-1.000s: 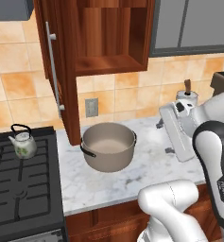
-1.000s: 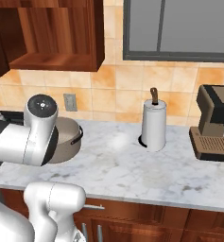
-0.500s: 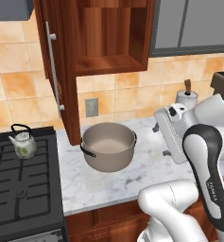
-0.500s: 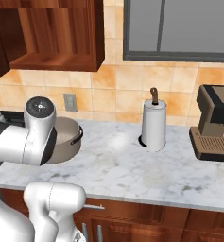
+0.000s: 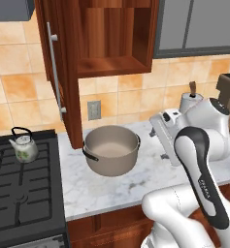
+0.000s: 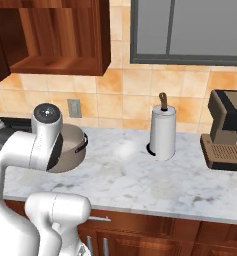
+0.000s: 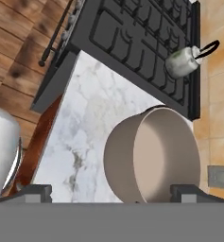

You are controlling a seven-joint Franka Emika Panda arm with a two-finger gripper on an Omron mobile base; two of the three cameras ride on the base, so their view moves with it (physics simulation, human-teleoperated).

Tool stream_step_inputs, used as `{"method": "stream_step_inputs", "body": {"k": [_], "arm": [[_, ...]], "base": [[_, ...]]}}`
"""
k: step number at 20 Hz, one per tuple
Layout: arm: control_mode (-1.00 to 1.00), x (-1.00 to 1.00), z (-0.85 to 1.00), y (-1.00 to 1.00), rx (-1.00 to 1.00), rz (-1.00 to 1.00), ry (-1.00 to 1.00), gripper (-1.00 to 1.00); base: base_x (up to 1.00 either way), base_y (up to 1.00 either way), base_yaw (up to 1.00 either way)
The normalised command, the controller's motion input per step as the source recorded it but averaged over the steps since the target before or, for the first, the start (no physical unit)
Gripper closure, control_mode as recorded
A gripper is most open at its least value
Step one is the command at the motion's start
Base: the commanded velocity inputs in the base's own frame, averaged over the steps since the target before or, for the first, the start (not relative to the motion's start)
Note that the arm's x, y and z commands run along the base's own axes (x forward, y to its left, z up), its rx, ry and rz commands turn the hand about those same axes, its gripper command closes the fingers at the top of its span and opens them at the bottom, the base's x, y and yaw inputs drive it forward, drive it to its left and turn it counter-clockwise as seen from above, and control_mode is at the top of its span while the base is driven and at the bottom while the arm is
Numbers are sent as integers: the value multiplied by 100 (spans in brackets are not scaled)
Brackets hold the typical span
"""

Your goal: Pick the kettle from the cabinet and place it on a stove burner. Then pick the pot from the counter and place it on another stove burner. Finally, turn both burners on.

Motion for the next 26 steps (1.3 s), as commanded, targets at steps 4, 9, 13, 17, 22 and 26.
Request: {"method": "stream_step_inputs", "body": {"k": [4,9,13,17,22,26], "arm": [[-100,32,-25,10,-7,6,0,-100],[-100,29,-24,9,-6,7,0,-100],[-100,27,-26,8,-6,7,0,-100],[-100,25,-26,8,-6,6,0,-100],[-100,25,-26,7,-5,6,0,-100],[-100,25,-25,9,-6,5,0,-100]], "base": [[0,0,0],[0,0,0],[0,0,0],[0,0,0],[0,0,0],[0,0,0]]}}
